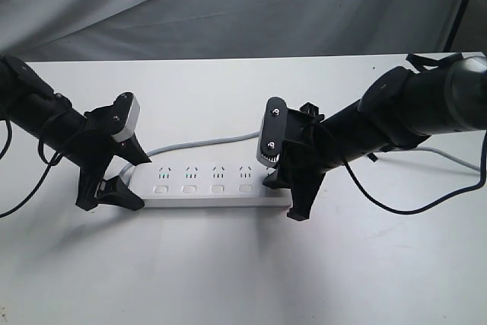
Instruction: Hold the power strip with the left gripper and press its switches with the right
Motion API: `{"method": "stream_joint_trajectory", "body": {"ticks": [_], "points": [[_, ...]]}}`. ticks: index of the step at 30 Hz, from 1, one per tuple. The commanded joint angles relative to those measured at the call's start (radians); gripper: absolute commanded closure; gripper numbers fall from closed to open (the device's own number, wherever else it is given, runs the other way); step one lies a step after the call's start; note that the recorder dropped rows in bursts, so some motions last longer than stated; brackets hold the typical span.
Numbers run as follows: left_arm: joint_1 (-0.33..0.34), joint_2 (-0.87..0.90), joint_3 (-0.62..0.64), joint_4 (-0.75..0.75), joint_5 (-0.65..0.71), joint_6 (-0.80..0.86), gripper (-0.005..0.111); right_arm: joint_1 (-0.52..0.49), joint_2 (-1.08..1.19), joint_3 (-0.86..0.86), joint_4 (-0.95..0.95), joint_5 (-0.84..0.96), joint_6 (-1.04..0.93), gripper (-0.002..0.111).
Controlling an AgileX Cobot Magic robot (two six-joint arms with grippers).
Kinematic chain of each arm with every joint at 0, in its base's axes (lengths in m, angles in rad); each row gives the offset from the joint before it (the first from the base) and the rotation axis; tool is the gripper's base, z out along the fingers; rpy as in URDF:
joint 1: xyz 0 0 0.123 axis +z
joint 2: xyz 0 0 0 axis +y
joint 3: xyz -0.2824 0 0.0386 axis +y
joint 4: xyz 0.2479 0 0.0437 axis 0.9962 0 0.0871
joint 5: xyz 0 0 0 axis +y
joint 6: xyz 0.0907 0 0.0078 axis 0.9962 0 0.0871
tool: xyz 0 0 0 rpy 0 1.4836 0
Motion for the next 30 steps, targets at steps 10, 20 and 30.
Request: {"method": "stream_joint_trajectory", "body": {"ticks": [10,20,30], "points": [[-0.004,-0.002,-0.002,0.007,-0.011,-0.006,0.036,-0.006,0.004,0.038,-0.028,-0.028,-0.086,0.075],[-0.004,-0.002,-0.002,0.007,-0.011,-0.006,0.036,-0.006,0.063,0.038,-0.028,-0.015,-0.086,0.075],[-0.004,-0.002,-0.002,0.007,-0.011,-0.006,0.036,-0.006,-0.08,0.03,0.024,-0.035,-0.077,0.075]]}}
